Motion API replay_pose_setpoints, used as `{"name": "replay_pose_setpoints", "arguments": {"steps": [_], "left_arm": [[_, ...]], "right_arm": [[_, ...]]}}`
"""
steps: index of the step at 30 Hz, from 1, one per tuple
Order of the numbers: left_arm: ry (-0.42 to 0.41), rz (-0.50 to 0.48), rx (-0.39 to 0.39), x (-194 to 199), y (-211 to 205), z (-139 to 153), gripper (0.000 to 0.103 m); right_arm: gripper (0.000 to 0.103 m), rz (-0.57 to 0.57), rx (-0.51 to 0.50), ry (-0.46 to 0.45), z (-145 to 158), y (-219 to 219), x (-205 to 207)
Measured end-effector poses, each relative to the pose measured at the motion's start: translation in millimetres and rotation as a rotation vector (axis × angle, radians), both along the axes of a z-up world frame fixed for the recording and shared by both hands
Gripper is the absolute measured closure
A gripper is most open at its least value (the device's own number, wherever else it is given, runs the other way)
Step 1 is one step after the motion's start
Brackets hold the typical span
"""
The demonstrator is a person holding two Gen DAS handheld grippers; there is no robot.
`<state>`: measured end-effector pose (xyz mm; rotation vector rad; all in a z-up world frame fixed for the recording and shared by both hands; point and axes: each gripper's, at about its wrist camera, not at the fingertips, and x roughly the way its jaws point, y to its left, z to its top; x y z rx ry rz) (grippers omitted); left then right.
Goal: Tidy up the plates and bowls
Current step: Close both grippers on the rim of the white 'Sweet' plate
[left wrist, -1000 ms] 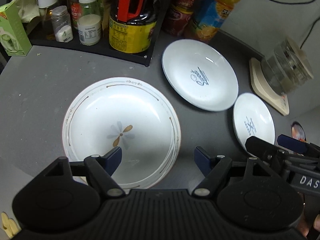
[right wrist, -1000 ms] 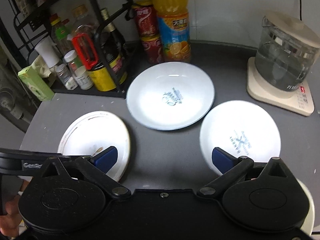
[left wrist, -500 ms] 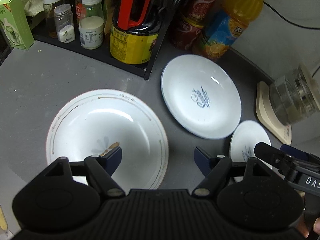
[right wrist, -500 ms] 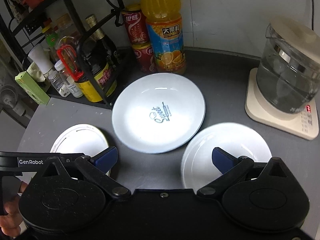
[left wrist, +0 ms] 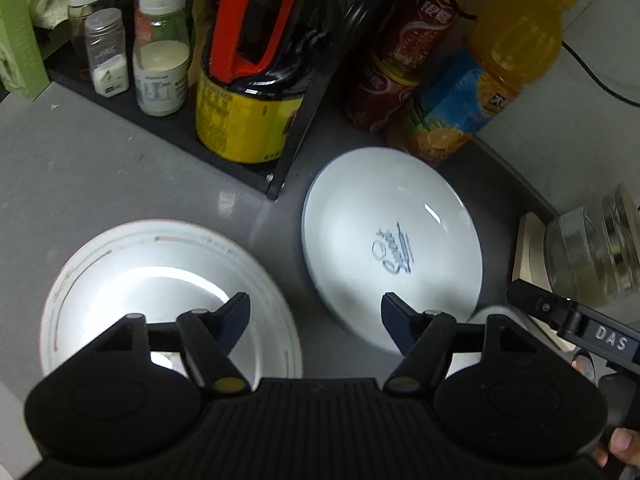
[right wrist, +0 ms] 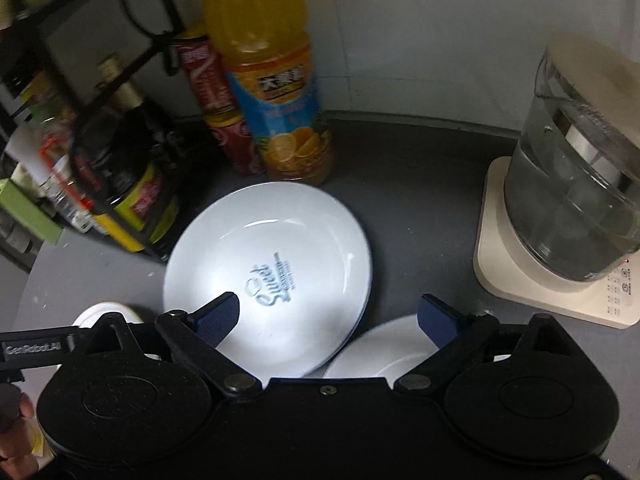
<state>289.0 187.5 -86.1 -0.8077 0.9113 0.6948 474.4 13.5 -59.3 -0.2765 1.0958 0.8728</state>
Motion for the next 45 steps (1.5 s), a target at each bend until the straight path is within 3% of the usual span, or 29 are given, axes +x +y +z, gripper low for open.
{"name": "replay_pose_setpoints", "arguments": {"steps": [4, 11, 20, 26, 35, 37, 38, 45], "left_arm": [[-0.005, 0.021, -0.021, 12, 12, -9, 0.043], [0.008, 0.022, -0.048, 34, 31, -30, 0.059], [0.051, 0.032, -0.075, 52, 50, -54, 0.070], [0.080, 0.044, -0.105, 62, 60, -72, 0.079], [0.085, 0.042, -0.125, 76, 67, -81, 0.085], [0.080, 0.041, -0.133, 77, 68, -81, 0.085], [0.077, 0.040, -0.138, 77, 69, -82, 0.086], [0.074, 0.031, -0.168, 68, 72, -81, 0.088]], "right_arm": [[0.019, -0.017, -0.027, 0.012, -15, 9, 12], [0.025, -0.022, -0.089, 0.012, -41, 26, 24], [0.031, -0.026, -0.138, 0.036, -65, 40, 35], [0.041, -0.036, -0.170, 0.084, -84, 47, 45], [0.054, -0.032, -0.168, 0.097, -92, 55, 49], [0.061, -0.029, -0.157, 0.100, -91, 55, 48], [0.070, -0.024, -0.145, 0.110, -91, 56, 48], [0.077, -0.069, -0.126, 0.158, -88, 54, 51]]}}
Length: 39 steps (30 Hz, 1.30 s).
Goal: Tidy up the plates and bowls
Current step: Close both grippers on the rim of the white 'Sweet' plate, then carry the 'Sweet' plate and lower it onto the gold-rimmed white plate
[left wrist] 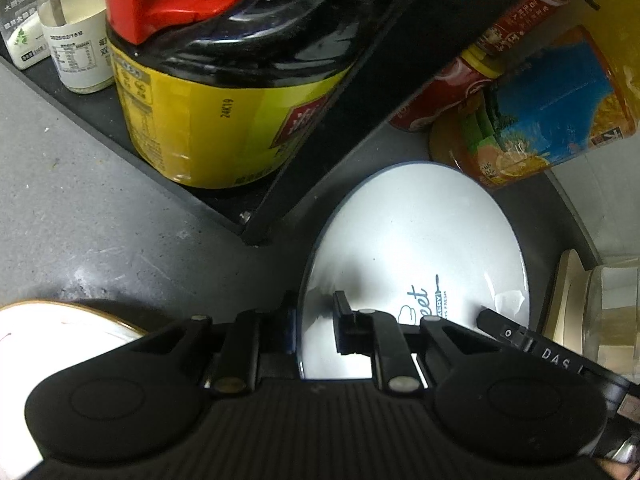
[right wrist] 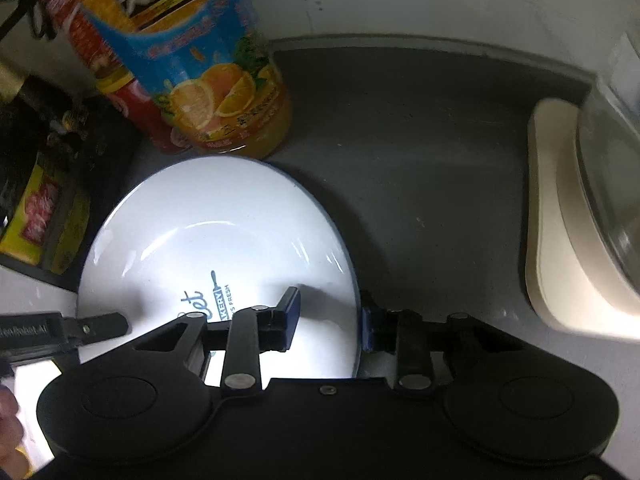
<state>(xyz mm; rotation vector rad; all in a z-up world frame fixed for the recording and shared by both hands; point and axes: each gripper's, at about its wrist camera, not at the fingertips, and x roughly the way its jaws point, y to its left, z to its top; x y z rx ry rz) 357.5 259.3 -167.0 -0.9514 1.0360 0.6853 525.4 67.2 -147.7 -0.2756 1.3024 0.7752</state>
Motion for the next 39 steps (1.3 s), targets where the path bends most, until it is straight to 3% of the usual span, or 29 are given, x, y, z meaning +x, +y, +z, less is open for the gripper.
{"name": "replay_pose_setpoints", "arguments": {"steps": [9, 22, 39], "left_arm": [[-0.031, -0.034, 0.000, -10, 8, 15, 0.093], [-0.104, -0.089, 0.029, -39, 7, 56, 0.094], [-0.128, -0.091, 0.047, -127, -2, 92, 0.094]], "right_arm": [[0.088, -0.017, 0.055, 0.001, 22, -26, -12], [0.090, -0.094, 0.143, -0.023, 52, -46, -42], [0.091, -0.099, 0.198, -0.024, 80, -63, -123]]}}
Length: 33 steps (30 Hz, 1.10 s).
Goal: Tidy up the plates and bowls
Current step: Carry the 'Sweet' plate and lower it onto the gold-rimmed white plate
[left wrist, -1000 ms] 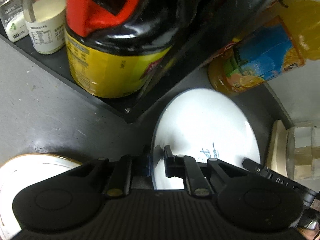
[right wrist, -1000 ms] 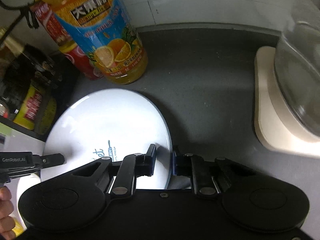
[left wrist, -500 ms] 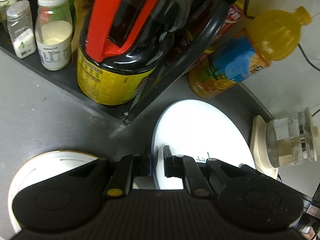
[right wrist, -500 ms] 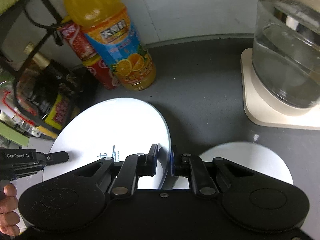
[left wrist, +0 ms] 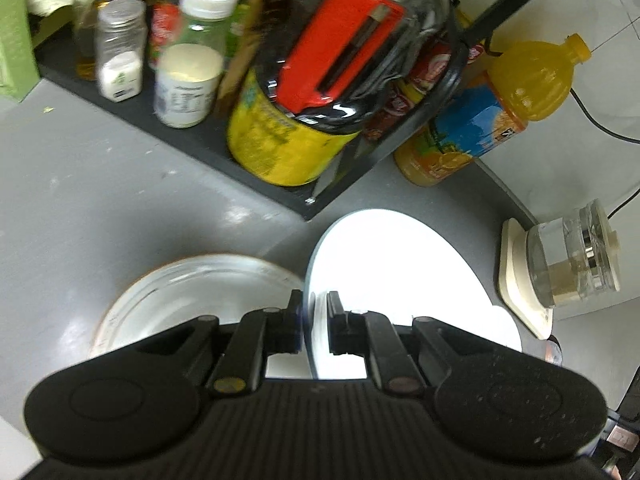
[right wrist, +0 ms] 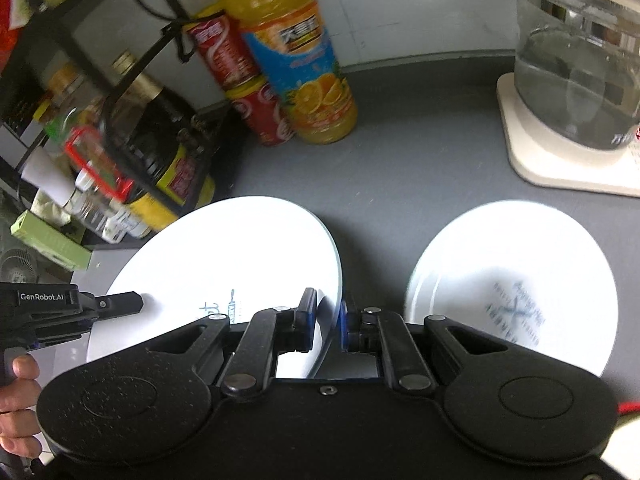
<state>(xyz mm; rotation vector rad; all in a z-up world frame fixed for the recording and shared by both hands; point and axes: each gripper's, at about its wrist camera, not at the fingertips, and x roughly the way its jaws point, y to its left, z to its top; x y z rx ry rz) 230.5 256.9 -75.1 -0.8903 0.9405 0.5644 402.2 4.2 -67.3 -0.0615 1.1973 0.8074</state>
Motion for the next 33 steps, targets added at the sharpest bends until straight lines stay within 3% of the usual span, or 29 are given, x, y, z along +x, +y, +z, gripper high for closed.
{"name": "replay_pose_setpoints", "arguments": {"steps": [17, 33], "left_arm": [[0.005, -0.018, -0.040, -66, 10, -23, 0.094], [0.034, -0.019, -0.057, -86, 17, -39, 0.092]], "right_arm": [[0.093, -0.038, -0.007, -0.035, -2, 6, -68], [0.094, -0.032, -0.044, -0.027, -9, 14, -96]]}}
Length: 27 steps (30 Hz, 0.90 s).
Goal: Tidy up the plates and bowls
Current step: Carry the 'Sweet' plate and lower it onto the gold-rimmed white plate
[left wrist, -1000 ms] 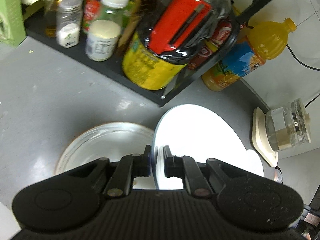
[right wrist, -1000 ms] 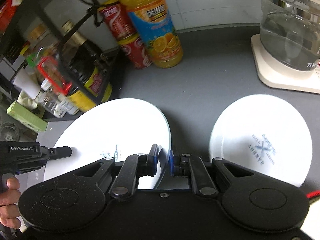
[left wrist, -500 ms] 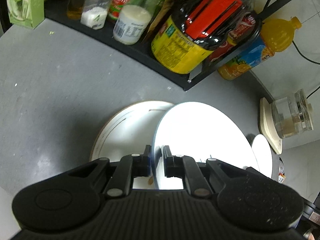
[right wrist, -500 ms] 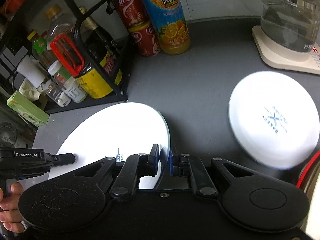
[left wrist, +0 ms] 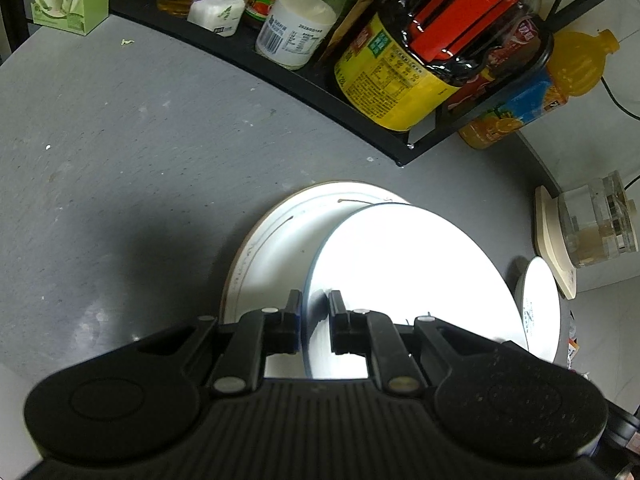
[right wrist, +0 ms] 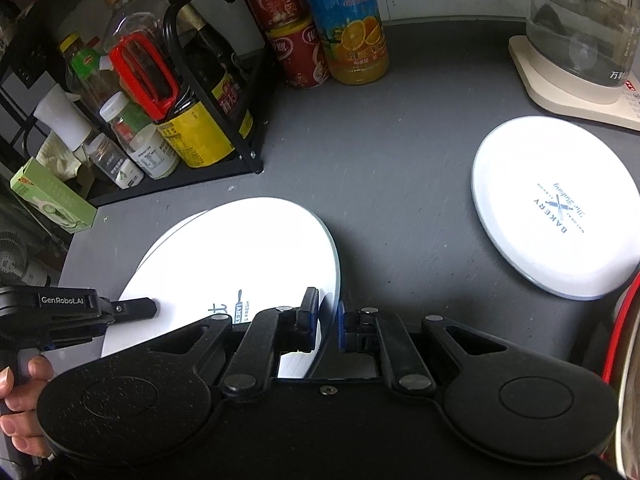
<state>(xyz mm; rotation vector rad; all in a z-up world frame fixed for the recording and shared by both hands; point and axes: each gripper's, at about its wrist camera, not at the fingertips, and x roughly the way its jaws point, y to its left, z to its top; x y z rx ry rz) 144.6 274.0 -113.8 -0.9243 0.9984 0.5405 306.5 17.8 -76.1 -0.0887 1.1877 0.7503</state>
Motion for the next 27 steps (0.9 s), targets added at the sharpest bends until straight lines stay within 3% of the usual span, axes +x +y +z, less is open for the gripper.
{"name": "replay_pose_setpoints", "arguments": {"steps": [6, 15, 21, 27], "left_arm": [[0.041, 0.020, -0.005, -5, 5, -9, 0.090], [0.078, 0.001, 0.019, -2, 8, -3, 0.089], [0.012, -0.009, 0.046, -9, 22, 21, 0.089], [0.019, -0.041, 0.097, -8, 24, 26, 0.065]], "right_arm": [[0.095, -0.008, 0.011, 0.045, -4, 6, -2], [0.096, -0.020, 0.008, 0.043, -9, 9, -2], [0.095, -0.014, -0.001, 0.048, -12, 11, -3], [0.094, -0.018, -0.010, 0.065, -20, 14, -4]]}}
